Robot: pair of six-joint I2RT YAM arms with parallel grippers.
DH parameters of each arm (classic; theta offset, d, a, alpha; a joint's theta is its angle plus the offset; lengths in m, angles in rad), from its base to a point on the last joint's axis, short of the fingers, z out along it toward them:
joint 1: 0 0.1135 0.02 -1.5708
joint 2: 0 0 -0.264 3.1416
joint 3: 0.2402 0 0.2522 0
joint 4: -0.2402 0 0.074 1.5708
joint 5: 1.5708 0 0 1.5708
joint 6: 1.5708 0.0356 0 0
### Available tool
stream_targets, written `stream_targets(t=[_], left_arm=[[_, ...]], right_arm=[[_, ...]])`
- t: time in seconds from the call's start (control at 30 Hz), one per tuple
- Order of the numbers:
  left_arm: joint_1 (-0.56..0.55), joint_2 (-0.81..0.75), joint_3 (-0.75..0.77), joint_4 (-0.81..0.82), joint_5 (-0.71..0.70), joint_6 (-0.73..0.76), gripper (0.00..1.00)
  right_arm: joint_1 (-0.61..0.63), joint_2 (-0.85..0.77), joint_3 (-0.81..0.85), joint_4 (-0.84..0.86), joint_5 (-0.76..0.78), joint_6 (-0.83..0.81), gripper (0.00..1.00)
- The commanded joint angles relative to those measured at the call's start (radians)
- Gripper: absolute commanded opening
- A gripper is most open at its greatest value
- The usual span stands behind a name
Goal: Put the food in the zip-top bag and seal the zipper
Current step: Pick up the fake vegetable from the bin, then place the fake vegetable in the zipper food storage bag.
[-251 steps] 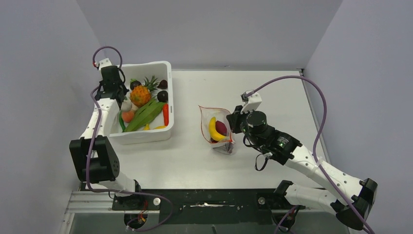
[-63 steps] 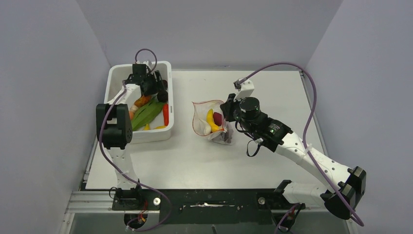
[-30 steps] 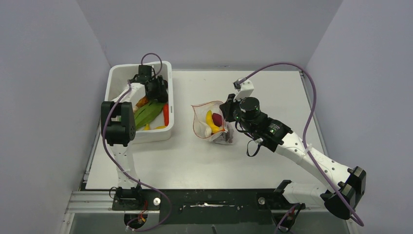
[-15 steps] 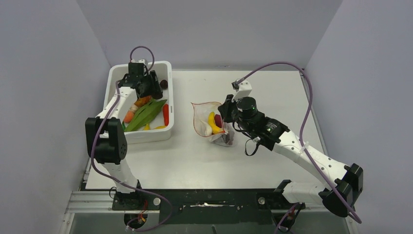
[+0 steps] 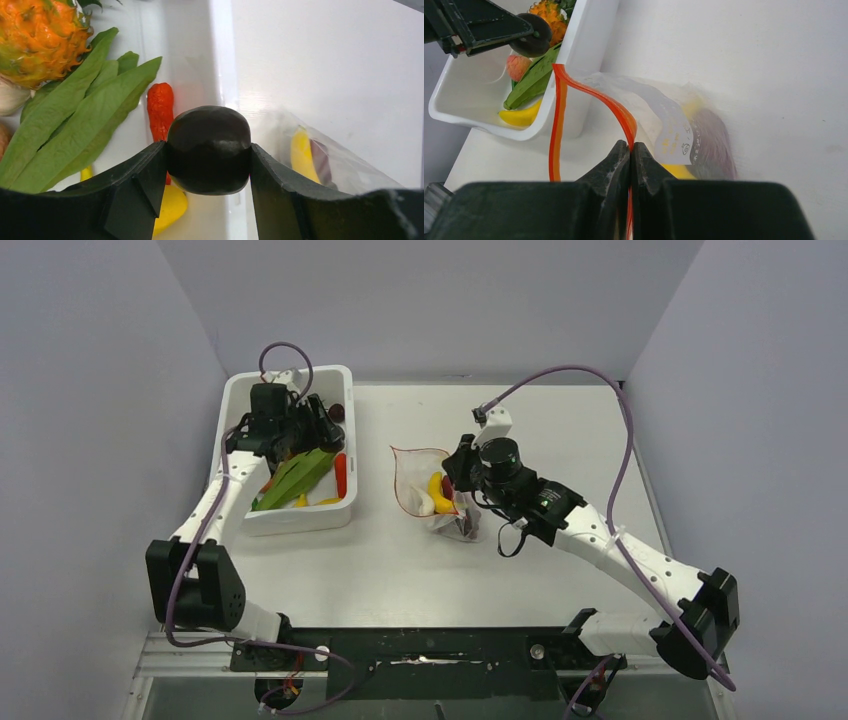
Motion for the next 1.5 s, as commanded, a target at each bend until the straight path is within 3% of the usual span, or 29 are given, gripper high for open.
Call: stream_targets(t=[0.0, 0.27, 0.67, 0.87, 1.27, 1.47], left_arm=[[-0.024, -0.117, -0.002, 0.04, 0.069, -0.012, 0.33], [-0.149, -0.2, -0.027, 0.085, 0.218, -0.037, 0.33], [-0.334, -0.261, -0.076, 0.208, 0.266, -0.159, 0.33], [-0.393, -0.24, -0.142, 0.289, 0.26, -0.194, 0.33], [-0.455, -0.18, -0.144, 0.25, 0.204, -0.188, 0.34], [-0.475, -0.168, -0.144, 0.27, 0.21, -0.191, 0.46]], right_arm=[[-0.005, 0.003, 0.029, 0.081, -0.028, 0.007, 0.0], [-0.008, 0.044, 0.063, 0.082, -0.014, 0.016, 0.0], [-0.007, 0.058, 0.071, 0.105, 0.006, 0.028, 0.0], [-0.009, 0.068, 0.081, 0.109, 0.002, 0.025, 0.0], [-0.01, 0.061, 0.078, 0.109, 0.02, 0.031, 0.0], [-0.01, 0.049, 0.068, 0.11, 0.021, 0.026, 0.0]])
